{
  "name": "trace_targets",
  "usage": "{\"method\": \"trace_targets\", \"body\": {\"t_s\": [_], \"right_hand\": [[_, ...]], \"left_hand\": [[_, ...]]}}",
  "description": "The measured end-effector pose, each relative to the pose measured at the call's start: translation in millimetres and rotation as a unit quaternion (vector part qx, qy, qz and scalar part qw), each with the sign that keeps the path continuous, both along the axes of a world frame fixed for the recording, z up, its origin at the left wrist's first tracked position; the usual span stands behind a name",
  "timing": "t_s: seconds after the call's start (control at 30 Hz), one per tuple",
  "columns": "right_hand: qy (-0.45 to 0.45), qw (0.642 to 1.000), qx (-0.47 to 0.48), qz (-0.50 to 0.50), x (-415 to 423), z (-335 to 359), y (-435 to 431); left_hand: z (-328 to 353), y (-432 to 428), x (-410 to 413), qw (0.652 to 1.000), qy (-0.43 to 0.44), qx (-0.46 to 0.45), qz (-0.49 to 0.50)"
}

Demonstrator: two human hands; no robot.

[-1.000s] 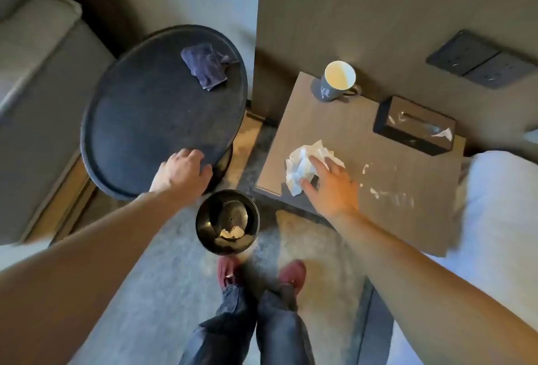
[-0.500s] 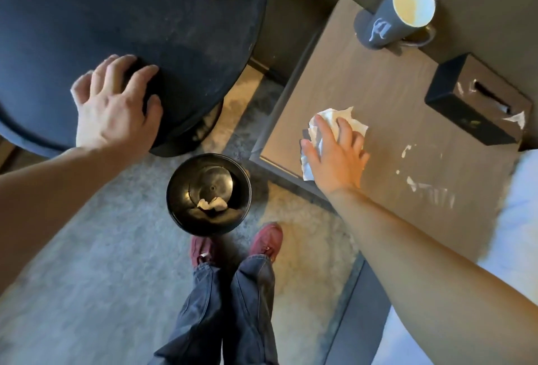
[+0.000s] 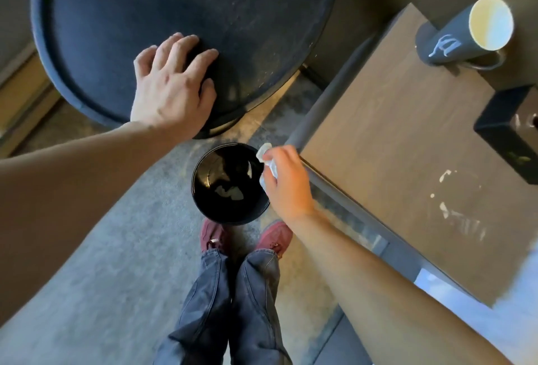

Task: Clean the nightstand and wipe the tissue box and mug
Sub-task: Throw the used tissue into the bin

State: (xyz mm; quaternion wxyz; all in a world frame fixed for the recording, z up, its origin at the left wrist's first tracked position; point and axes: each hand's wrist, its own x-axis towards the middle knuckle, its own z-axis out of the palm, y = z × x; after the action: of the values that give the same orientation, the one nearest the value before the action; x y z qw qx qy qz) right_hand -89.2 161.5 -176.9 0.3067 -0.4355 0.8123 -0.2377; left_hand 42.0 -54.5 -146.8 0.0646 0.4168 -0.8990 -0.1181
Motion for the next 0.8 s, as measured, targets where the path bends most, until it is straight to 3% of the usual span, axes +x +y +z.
{"method": "trace_targets", "body": {"t_s": [0.1,0.3,0.63,0.8], "right_hand": [[-0.058,0.997,0.013,-0.049,35.5,-32.1,-9.2],[-0.14,0.971,0.141,-0.129,73.1,-117.5,-13.8],[-0.189,0.922,0.329,-0.074,73.3,-199.5,-14.7],[-0.171,0.93,0.324,-0.035,68.1,-188.4,-4.5]], "left_hand": [[-1.0,-0.5,0.3,1.0,-0.003,-0.003,0.001],[-7.1,-1.7,2.9,1.0,0.004,-0.013,0.002],[-11.9,-1.3,2.6,0.999,0.004,-0.04,-0.004],[-9.5,0.1,1.6,0.999,-0.001,-0.04,-0.006]]}}
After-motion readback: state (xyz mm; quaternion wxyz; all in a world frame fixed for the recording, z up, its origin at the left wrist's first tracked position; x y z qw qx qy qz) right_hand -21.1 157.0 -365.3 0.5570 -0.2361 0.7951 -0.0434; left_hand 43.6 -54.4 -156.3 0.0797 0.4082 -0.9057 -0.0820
